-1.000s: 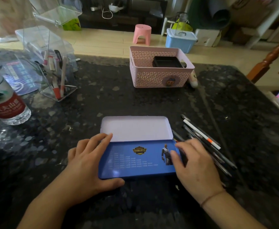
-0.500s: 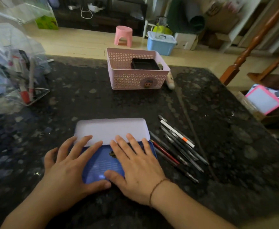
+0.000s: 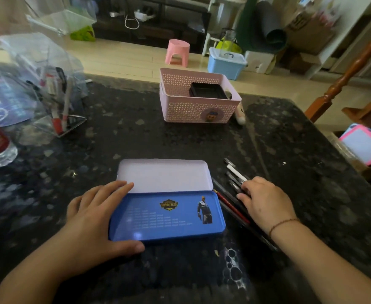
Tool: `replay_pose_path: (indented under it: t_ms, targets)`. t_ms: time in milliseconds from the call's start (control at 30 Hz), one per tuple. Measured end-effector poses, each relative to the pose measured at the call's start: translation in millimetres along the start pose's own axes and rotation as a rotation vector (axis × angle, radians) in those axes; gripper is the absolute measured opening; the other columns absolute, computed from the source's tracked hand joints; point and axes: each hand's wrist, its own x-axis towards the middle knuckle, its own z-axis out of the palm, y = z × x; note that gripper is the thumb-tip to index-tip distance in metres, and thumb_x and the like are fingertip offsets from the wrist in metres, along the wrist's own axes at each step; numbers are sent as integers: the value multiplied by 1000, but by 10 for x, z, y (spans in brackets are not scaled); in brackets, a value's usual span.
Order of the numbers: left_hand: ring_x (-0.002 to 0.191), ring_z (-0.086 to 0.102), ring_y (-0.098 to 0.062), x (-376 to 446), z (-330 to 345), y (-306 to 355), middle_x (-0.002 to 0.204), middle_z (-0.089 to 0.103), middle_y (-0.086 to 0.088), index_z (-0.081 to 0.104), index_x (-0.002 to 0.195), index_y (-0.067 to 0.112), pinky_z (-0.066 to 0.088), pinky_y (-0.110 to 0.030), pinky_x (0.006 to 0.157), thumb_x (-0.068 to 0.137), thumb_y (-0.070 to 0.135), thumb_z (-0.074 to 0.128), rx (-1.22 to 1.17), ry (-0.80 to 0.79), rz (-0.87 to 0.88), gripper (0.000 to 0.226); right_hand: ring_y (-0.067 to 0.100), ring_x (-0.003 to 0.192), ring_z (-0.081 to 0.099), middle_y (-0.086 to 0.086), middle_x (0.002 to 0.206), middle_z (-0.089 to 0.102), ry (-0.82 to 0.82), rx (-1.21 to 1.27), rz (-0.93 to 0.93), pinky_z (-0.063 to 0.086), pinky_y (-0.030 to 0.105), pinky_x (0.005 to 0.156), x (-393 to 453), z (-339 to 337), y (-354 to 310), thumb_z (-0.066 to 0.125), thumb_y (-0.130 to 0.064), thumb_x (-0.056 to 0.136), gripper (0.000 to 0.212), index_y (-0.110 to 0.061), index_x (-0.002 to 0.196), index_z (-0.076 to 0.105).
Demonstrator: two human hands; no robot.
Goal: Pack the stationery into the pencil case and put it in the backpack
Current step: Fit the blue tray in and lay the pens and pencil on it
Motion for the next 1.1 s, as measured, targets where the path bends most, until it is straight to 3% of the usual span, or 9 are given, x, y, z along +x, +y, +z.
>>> replay_pose_path:
  t_ms: [167, 267, 333, 433, 533, 667, 833, 967, 1100]
  targets:
    - [140, 1, -2, -66, -31, 64, 143, 6, 32, -3, 138, 57, 1, -34, 116, 42, 97, 42, -45, 19, 10, 113, 24, 80, 62, 3, 90, 65, -9, -34, -14, 47, 31, 67, 17, -71, -31, 58, -33, 86, 13, -23, 88, 66]
    - [140, -4, 1, -65, -77, 88, 150, 5, 29, -10, 133, 65, 0, -39, 118, 41, 99, 39, -115, 21, -15, 110, 20, 61, 61, 2, 70, 65, 187, 334, 122, 47, 29, 63, 62, -272, -5, 70, -22, 78, 10, -22, 87, 66]
    - [140, -1, 1, -69, -87, 108, 148, 10, 30, -9, 133, 66, 4, -43, 119, 45, 98, 38, -150, 31, -19, 104, 13, 49, 60, 1, 67, 65, 238, 812, 183, 47, 27, 49, 37, -479, -106, 69, -14, 78, 28, -32, 96, 56]
    - [130, 2, 8, -71, -82, 146, 130, 13, 42, 1, 140, 58, 9, -39, 117, 53, 92, 45, -213, 53, -3, 103, 19, 43, 59, 3, 63, 65, -68, 1502, 165, 44, 24, 34, -130, -473, -505, 58, -2, 86, 34, -31, 102, 51]
    - [123, 6, 14, -68, -93, 156, 117, 7, 56, 7, 142, 56, 9, -29, 111, 64, 78, 57, -210, 74, 52, 95, 25, 48, 65, 6, 63, 68, -343, 1639, 148, 47, 23, 36, -305, -298, -959, 58, -2, 88, 15, -14, 94, 51]
    - [122, 12, 21, -71, -92, 83, 124, 24, 47, 23, 139, 53, 11, -33, 115, 74, 55, 63, -208, 86, 70, 77, 17, 51, 65, 10, 65, 69, -278, 1389, 141, 44, 22, 40, -304, -39, -1059, 74, -17, 77, 16, -11, 82, 60]
    - [123, 37, 0, -3, -42, 88, 123, 52, 27, 55, 121, 41, 20, -34, 110, 83, 41, 62, -105, 258, 53, 39, -3, 72, 54, -20, 81, 54, 70, 605, -181, 40, 8, 57, -290, 124, -998, 76, -45, 68, 19, -31, 66, 64]
    - [110, 49, -5, 42, 22, 156, 104, 61, 24, 65, 99, 39, 21, -36, 98, 80, 32, 67, -71, 408, -63, 20, 1, 65, 52, -19, 79, 51, 156, 470, -218, 45, 17, 55, -222, 159, -1089, 71, -47, 75, 20, -34, 81, 56]
    - [98, 51, -4, 90, 37, 211, 93, 58, 24, 59, 90, 43, 21, -35, 93, 77, 30, 70, -57, 449, -185, 21, 4, 63, 51, -16, 74, 49, 165, 480, -209, 45, 19, 51, -196, 198, -1116, 67, -50, 76, 23, -34, 82, 53]
